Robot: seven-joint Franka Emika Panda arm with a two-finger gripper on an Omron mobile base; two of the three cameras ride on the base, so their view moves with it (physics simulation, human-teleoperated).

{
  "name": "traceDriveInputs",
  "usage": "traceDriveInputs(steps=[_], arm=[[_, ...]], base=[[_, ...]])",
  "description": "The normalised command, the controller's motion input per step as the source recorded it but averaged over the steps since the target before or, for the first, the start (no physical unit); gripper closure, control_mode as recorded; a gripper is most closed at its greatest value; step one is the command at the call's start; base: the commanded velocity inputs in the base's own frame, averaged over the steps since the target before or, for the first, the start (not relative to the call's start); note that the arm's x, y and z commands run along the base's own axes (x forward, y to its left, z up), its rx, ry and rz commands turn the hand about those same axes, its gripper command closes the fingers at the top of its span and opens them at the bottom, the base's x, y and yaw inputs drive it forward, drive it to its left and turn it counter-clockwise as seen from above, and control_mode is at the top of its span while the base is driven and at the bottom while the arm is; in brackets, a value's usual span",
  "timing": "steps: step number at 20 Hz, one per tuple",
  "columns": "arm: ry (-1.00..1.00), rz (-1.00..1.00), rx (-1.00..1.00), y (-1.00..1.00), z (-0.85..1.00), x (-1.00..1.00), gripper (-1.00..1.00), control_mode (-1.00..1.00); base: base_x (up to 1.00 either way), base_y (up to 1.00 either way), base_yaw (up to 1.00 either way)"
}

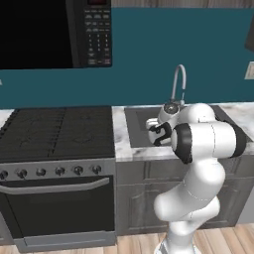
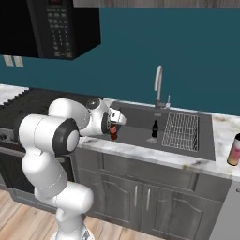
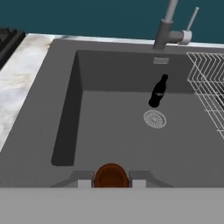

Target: Place the large bottle from the dining counter next to the other large bottle outside the sink, and place the small bottle from the dining counter next to the other small bottle inside the sink.

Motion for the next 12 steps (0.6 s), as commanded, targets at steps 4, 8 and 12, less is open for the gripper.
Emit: traceDriveInputs(steps=[4, 8, 12], arm=[[0.0, 0.0, 0.0, 0.0, 0.0, 0.0, 1.0, 1.0], [0.0, 0.0, 0.0, 0.0, 0.0, 0.0, 1.0, 1.0], [0.0, 0.0, 0.0, 0.0, 0.0, 0.0, 1.0, 1.0]], base=[[0.38, -0.03, 0.0], [0.38, -0.04, 0.0], [0.36, -0.04, 0.0]])
